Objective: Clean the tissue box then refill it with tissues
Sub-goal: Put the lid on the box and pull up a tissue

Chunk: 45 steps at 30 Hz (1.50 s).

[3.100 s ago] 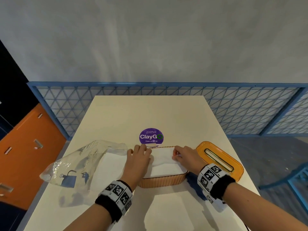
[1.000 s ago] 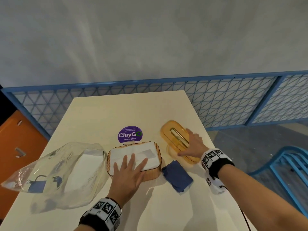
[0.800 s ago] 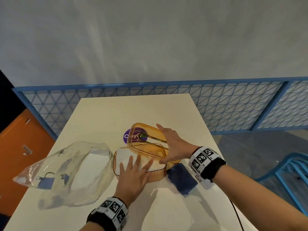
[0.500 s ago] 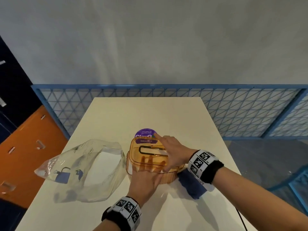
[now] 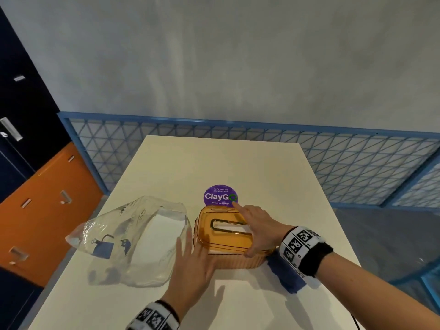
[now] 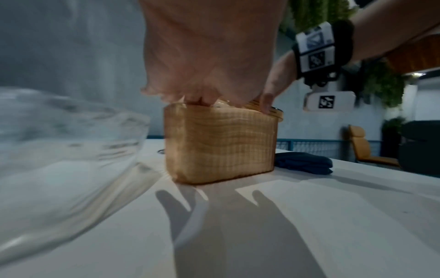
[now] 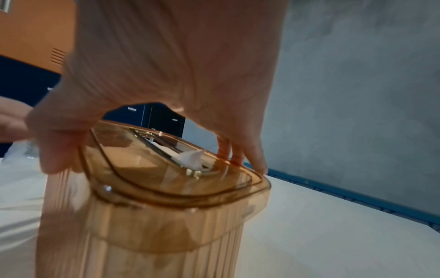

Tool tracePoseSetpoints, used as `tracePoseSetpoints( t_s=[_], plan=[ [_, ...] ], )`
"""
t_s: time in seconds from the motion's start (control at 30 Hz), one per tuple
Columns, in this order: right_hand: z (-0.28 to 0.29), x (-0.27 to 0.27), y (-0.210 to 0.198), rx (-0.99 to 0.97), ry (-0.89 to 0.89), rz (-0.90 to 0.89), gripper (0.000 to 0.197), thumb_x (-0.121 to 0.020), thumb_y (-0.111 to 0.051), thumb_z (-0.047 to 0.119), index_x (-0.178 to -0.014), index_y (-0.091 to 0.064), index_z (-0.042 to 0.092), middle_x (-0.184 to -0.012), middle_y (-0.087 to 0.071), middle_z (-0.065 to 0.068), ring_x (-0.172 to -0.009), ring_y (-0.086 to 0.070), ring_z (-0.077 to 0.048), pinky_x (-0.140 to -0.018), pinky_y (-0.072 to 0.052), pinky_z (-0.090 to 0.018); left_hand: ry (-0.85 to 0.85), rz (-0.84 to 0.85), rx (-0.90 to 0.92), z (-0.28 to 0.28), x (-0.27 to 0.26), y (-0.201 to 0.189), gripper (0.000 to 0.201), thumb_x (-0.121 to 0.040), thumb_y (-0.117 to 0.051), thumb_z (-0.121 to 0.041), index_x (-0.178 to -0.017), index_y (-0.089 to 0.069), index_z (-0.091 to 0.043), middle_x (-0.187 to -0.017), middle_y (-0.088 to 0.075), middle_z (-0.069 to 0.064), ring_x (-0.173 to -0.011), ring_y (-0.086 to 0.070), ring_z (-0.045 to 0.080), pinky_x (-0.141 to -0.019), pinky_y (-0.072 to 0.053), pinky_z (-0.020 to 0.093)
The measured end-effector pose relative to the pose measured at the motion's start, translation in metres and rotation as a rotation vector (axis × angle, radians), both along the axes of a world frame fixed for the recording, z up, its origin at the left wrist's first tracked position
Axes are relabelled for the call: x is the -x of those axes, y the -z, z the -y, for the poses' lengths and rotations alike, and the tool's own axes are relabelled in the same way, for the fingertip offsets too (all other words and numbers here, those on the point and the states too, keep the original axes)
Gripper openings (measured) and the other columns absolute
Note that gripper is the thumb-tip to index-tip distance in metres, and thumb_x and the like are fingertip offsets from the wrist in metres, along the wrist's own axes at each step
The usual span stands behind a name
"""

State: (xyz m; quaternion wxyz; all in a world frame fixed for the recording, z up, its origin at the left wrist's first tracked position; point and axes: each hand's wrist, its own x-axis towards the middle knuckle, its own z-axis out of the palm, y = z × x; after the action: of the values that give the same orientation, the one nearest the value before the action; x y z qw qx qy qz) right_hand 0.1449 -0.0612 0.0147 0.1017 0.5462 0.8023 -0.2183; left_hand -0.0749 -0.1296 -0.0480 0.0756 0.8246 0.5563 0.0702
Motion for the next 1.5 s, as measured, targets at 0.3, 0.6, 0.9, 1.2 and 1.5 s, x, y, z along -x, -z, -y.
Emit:
tracePoseSetpoints(
  t_s=[0.3,0.6,0.9,1.2,1.5],
  plan=[
    [0.000,0.012,0.007,-0.049,-0.059,0.030,0.127,-0.062,-0.080,0.047,-0.149,0.010,0.023,-0.150,-0.017,-0.008,-0.137,-0.019,-0.028,-0.115,-0.019,-0.049,-0.480,0.856,0.243,-0.027,0.005,-0.015,0.028,-0.097,-0.043,-0.029,-0.120,-0.044,-0.012,-0.110,-0.054,0.003,-0.099,-0.058,0.021,-0.080,-0.052,0.033],
    [0.005,0.007,0.003,0.043,0.051,-0.082,0.110,-0.070,-0.077,0.047,-0.150,-0.004,0.024,-0.158,-0.008,-0.003,-0.145,-0.007,-0.023,-0.118,-0.008,-0.043,-0.393,0.718,0.243,-0.036,0.000,-0.005,0.013,-0.099,-0.039,-0.026,-0.106,-0.042,-0.016,-0.107,-0.048,0.002,-0.098,-0.053,0.017,-0.083,-0.048,0.032],
    [0.014,-0.007,-0.002,-0.186,0.239,-0.162,0.019,-0.092,-0.054,0.018,-0.105,-0.062,0.007,-0.133,-0.047,-0.004,-0.112,-0.052,-0.019,-0.091,-0.040,-0.025,-0.333,0.395,0.093,-0.038,-0.018,-0.034,0.033,-0.101,-0.031,-0.029,-0.125,-0.044,-0.012,-0.133,-0.040,0.007,-0.112,-0.050,0.022,-0.087,-0.050,0.033],
    [0.019,-0.020,0.000,-0.202,0.347,-0.360,0.009,-0.092,-0.053,0.013,-0.095,-0.060,0.009,-0.105,-0.062,-0.008,-0.090,-0.051,-0.015,-0.081,-0.039,-0.024,0.187,0.156,0.082,-0.069,-0.061,-0.045,0.034,-0.097,-0.040,-0.029,-0.131,-0.046,-0.031,-0.136,-0.040,-0.006,-0.125,-0.032,0.018,-0.099,-0.031,0.037],
    [0.018,-0.025,0.008,-0.189,0.263,-0.268,0.021,-0.092,-0.054,0.021,-0.110,-0.060,0.012,-0.118,-0.056,-0.003,-0.103,-0.047,-0.014,-0.086,-0.033,-0.019,0.319,-0.079,0.283,-0.097,-0.057,-0.056,0.028,-0.091,-0.048,-0.037,-0.111,-0.062,-0.023,-0.136,-0.035,-0.004,-0.128,-0.025,0.021,-0.104,-0.022,0.047]
  ],
)
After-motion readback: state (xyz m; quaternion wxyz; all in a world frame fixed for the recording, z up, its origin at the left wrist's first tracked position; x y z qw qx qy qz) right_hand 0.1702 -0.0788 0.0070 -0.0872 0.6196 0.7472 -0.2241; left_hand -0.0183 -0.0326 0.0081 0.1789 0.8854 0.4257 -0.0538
